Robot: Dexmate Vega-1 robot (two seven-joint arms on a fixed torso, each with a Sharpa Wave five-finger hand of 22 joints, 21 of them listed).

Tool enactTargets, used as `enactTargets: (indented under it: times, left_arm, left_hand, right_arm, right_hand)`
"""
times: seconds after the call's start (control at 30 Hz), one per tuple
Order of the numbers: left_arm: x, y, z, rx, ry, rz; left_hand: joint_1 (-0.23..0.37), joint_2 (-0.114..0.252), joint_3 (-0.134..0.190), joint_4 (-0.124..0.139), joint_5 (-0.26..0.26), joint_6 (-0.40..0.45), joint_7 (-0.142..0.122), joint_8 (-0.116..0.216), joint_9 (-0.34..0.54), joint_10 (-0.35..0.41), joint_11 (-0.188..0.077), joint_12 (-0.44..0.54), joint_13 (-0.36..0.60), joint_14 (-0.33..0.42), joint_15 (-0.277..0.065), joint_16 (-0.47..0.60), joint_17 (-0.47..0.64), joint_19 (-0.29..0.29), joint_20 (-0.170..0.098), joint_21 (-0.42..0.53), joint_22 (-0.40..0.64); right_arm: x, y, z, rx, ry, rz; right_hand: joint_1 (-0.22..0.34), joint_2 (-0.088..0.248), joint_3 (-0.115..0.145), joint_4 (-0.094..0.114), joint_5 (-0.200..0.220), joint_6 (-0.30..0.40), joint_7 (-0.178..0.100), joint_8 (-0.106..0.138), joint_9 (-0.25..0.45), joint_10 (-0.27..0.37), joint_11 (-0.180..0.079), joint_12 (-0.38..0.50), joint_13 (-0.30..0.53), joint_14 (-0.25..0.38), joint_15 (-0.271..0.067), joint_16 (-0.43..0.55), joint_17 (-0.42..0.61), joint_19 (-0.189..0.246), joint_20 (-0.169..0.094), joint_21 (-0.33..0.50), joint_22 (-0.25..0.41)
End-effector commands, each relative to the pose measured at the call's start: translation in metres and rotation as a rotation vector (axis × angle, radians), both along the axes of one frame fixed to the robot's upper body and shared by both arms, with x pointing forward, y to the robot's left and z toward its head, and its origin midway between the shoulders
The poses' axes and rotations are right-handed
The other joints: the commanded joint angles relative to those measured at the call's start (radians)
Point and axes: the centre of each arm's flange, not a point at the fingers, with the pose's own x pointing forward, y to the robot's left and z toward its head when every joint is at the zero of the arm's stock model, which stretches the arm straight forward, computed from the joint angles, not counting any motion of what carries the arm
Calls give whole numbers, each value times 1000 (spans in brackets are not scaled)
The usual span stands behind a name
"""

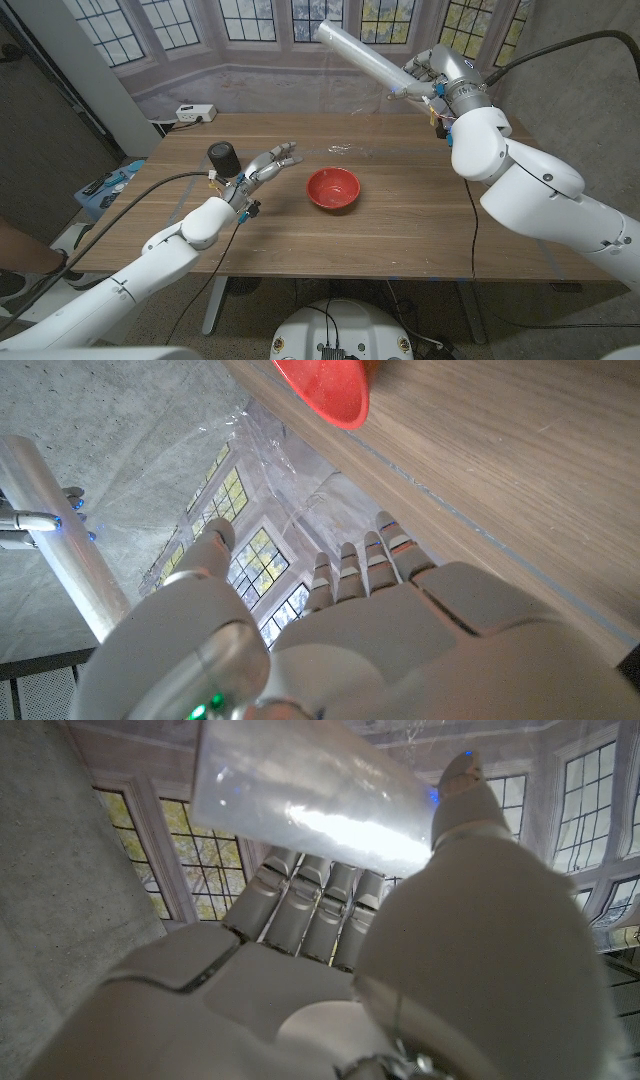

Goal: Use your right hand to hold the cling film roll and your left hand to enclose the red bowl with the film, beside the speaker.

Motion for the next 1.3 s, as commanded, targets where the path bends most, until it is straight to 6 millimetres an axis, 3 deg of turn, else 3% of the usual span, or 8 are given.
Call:
enactTargets:
  times: [0.03, 0.47, 0.93, 1.3]
  left_arm:
    - [-9, 7, -1, -22, -64, 57]
    - [-8, 16, 0, -17, -69, 89]
    - [6, 4, 7, 14, -122, 82]
    - [10, -4, 6, 10, -157, 45]
  left_hand:
    - [16, -1, 1, -5, -1, 15, 0, 7, 4, 14, 0, 6, 4, 9, 3, 4, 2, 6, 0, 7, 1]
    - [31, -4, -1, -5, -3, 22, 0, 7, 4, 21, -3, 8, 4, 14, -1, 2, 2, 10, 1, 6, 1]
    - [79, -4, 0, -8, -3, 69, 0, 15, 4, 59, -18, 18, 3, 48, -16, 7, 1, 36, -2, 10, 2]
    - [112, -4, 1, -8, -2, 93, 1, 16, 4, 77, -29, 20, 3, 67, -28, 7, 1, 47, -6, 10, 2]
  right_arm:
    - [-6, 3, -7, 7, 8, 23]
    - [-11, 12, -15, 11, 15, 56]
    - [-49, 30, -32, 1, 12, 72]
    - [-63, 40, -39, 1, 28, 87]
  right_hand:
    - [218, 212, -5, 2, 7, 41, -30, 3, 5, 20, -12, 4, 5, 12, -86, 4, 5, 8, -54, 9, 3]
    - [221, 214, -9, 2, 7, 43, -26, -1, 6, 21, -5, 3, 6, 11, -86, 4, 9, 7, -54, 15, 3]
    - [230, 214, -14, 1, 7, 46, -16, -6, 8, 20, 9, 2, 9, 12, -85, 5, 14, 8, -49, 24, 2]
    - [236, 215, -17, 1, 6, 43, -7, -12, 9, 21, 15, 2, 11, 12, -85, 6, 19, 8, -47, 32, 2]
